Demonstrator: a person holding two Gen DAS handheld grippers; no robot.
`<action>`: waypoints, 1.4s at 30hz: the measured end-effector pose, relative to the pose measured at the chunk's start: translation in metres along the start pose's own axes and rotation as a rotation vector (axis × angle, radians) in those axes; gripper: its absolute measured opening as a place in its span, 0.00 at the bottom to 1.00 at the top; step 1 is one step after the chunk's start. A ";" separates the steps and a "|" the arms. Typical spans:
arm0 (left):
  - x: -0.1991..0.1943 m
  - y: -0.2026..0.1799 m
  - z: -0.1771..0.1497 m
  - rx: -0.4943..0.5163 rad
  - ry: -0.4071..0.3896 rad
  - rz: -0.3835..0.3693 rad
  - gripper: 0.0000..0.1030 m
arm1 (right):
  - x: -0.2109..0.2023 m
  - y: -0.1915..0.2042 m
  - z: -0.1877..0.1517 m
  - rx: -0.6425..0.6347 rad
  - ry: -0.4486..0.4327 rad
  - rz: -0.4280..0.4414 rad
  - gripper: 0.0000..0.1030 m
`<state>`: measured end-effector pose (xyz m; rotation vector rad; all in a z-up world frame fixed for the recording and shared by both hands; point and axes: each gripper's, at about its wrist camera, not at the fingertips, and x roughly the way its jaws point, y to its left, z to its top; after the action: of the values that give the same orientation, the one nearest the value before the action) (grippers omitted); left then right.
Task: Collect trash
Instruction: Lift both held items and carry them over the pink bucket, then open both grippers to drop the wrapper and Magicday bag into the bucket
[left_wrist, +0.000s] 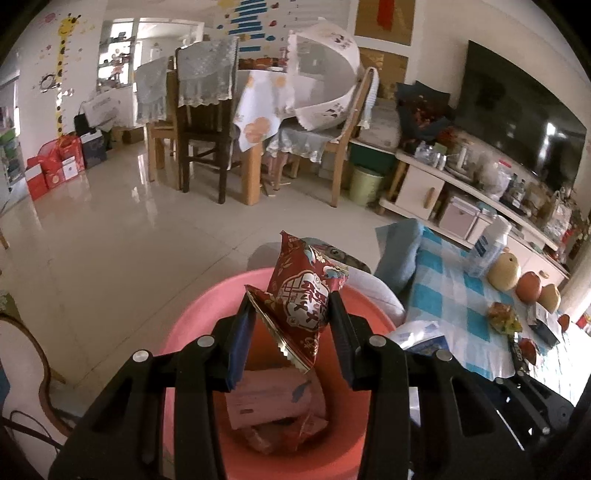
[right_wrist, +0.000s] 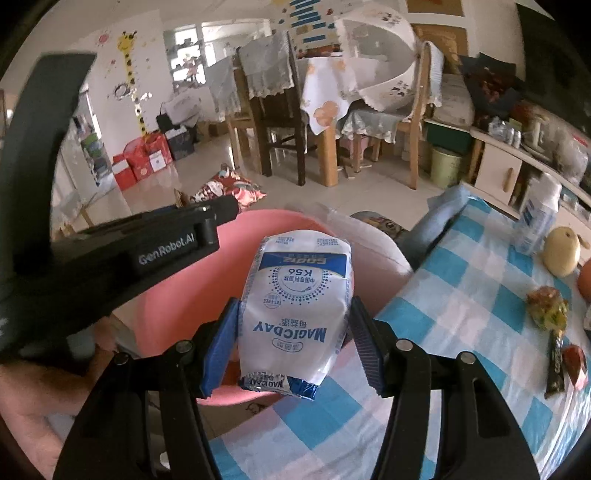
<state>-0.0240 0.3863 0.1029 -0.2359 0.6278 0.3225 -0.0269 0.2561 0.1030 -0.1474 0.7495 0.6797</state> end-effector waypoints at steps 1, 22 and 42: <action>0.001 0.002 0.000 -0.002 -0.001 0.009 0.41 | 0.003 0.002 0.000 -0.009 0.008 0.001 0.58; 0.000 -0.022 0.000 0.057 -0.020 0.087 0.85 | -0.028 -0.038 -0.027 0.068 -0.021 -0.122 0.87; 0.007 -0.106 -0.015 0.218 -0.008 0.048 0.86 | -0.071 -0.114 -0.074 0.157 -0.001 -0.244 0.91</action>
<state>0.0117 0.2856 0.0990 -0.0110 0.6566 0.2986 -0.0372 0.1045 0.0837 -0.0930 0.7661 0.3870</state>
